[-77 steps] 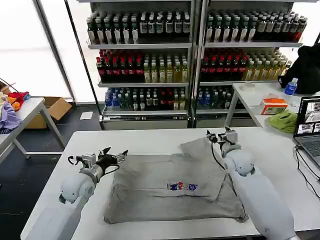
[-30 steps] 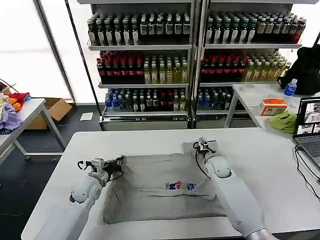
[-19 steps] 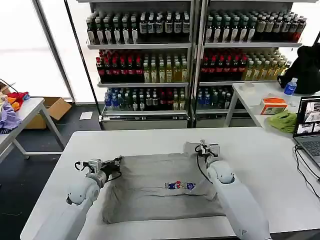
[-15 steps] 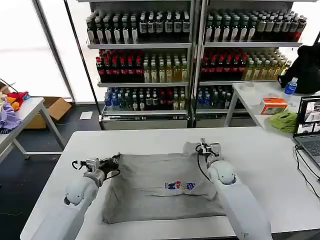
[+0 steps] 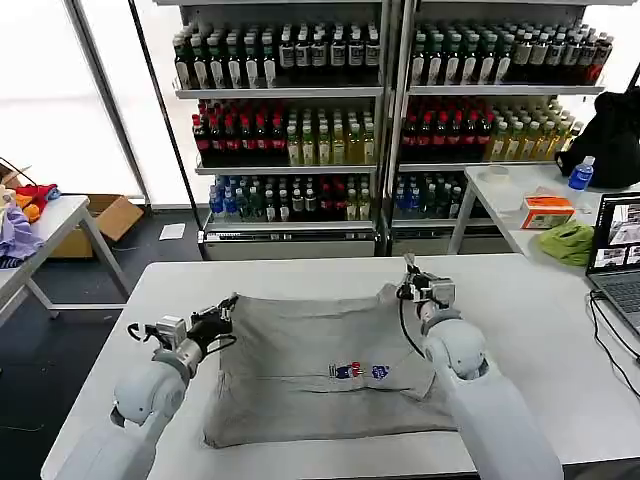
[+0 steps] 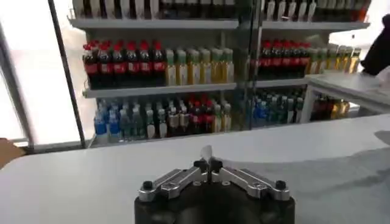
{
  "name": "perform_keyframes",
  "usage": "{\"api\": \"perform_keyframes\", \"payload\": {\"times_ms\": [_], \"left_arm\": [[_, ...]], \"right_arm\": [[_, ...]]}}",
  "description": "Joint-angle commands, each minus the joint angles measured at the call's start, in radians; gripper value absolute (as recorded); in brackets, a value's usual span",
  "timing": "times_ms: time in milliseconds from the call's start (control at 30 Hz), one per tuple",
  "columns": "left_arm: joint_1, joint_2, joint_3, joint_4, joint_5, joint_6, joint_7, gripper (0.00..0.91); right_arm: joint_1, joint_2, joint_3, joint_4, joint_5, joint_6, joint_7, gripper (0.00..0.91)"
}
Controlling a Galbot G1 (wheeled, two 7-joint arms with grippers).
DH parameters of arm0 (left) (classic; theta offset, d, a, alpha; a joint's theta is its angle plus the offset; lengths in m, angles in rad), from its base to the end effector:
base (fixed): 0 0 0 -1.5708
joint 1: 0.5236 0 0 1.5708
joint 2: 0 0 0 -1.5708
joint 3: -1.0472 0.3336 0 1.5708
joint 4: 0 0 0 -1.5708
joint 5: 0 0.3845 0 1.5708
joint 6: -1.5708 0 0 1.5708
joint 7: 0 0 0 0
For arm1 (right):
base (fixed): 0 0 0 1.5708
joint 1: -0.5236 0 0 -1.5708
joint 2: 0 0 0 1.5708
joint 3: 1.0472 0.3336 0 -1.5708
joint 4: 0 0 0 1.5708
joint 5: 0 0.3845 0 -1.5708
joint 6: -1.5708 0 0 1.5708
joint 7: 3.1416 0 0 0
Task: Fold and organize the clothes.
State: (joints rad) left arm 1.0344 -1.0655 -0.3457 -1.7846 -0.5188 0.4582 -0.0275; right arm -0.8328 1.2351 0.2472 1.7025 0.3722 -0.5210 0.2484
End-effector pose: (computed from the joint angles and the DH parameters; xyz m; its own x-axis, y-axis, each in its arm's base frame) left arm 0.3730 0.0638 -0.2480 -0.9151 0.2210 0.3372 0.2324 0.9726 -0.0067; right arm 0.4225 0.0050 -0.2166 -0.9630 -0.0447 0.2656 -0.0692 0.9941 -0.0834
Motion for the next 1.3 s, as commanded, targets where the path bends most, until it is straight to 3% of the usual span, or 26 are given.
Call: {"api": "perform_keyframes", "payload": {"times_ms": [33,567,1300], "left_arm": [[0.106,0.007,-0.041,-0.074,0.02,-0.016,0.004,0.0],[0.284,-0.003,-0.078,-0.155,0.105,-0.022,0.024,0.0],[0.324,-0.04,-0.048,-0.119,0.174,-0.041,0.053,0.0]], "right_arm": [[-0.198,-0.01,0.075,0.195,0.0,-0.003,0.019,0.0],[-0.534,-0.019,0.177,0.374,-0.02,0.02,0.051,0.0],[-0.614,-0.019,0.206,0.302,-0.053,0.06,0.086,0.0]]}}
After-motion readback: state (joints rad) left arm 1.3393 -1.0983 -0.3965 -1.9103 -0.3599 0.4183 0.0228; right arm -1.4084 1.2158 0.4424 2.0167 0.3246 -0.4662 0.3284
